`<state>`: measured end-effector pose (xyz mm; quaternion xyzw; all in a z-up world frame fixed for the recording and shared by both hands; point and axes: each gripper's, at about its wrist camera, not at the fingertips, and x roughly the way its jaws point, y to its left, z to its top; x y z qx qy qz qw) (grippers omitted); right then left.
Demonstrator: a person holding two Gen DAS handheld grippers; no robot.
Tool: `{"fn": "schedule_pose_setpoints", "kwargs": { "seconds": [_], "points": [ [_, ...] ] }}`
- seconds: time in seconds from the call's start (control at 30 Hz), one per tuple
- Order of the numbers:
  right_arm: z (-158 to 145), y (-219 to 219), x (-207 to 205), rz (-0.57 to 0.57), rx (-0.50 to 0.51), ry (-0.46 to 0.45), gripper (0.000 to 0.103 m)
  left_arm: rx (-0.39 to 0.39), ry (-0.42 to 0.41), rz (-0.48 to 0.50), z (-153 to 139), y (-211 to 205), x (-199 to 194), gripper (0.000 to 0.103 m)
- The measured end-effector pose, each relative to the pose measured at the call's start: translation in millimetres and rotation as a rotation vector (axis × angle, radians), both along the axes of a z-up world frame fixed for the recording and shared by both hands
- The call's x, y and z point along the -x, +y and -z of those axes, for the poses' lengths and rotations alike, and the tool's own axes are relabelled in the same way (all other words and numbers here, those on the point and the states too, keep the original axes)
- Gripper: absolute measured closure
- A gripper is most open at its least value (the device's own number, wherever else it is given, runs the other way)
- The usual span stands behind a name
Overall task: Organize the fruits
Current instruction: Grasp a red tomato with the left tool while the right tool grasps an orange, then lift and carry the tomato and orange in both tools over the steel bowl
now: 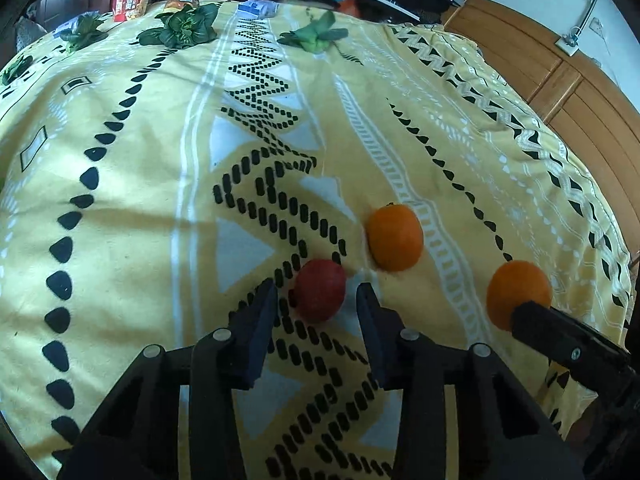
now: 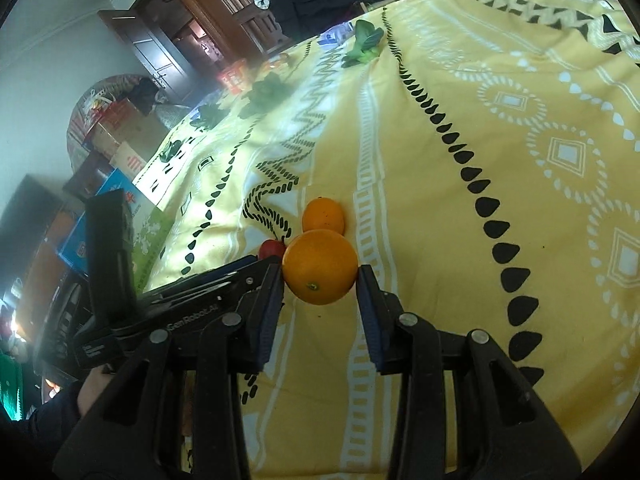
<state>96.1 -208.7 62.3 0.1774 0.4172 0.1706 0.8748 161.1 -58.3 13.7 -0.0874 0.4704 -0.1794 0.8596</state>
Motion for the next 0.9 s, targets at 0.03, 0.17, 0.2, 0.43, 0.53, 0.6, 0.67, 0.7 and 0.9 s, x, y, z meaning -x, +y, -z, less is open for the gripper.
{"fn": "schedule_pose_setpoints", "kwargs": {
  "seconds": [0.03,0.17,0.2,0.43,0.53,0.6,0.67,0.7,0.9],
  "points": [
    [1,1,-1,-0.001,0.000,0.003,0.065,-0.009,-0.002,0.004,1,-3,-2,0.061],
    [1,-1,1,0.004,0.003,0.004,0.065,-0.030,-0.007,0.012,2,-9,-3,0.078],
    [0,-2,2,0.006,0.003,0.003,0.065,-0.023,-0.007,0.010,0,-7,-2,0.078],
    [-31,10,14,-0.012,0.013,-0.052,0.065,0.013,-0.088,-0.027,-51,14,30,0.078],
    [-53,22,23,-0.030,0.021,-0.093,0.065,0.014,-0.164,-0.055,-94,35,59,0.078],
    [-71,36,31,-0.053,0.023,-0.126,0.065,0.012,-0.215,-0.091,-122,56,81,0.078],
    [-89,53,41,-0.084,0.021,-0.158,0.065,0.010,-0.262,-0.134,-148,81,105,0.078],
    [-99,63,47,-0.105,0.019,-0.175,0.065,0.008,-0.286,-0.165,-162,97,119,0.078],
    [-148,145,89,-0.273,0.001,-0.265,0.065,-0.053,-0.391,-0.361,-220,201,208,0.078]
  ]
}}
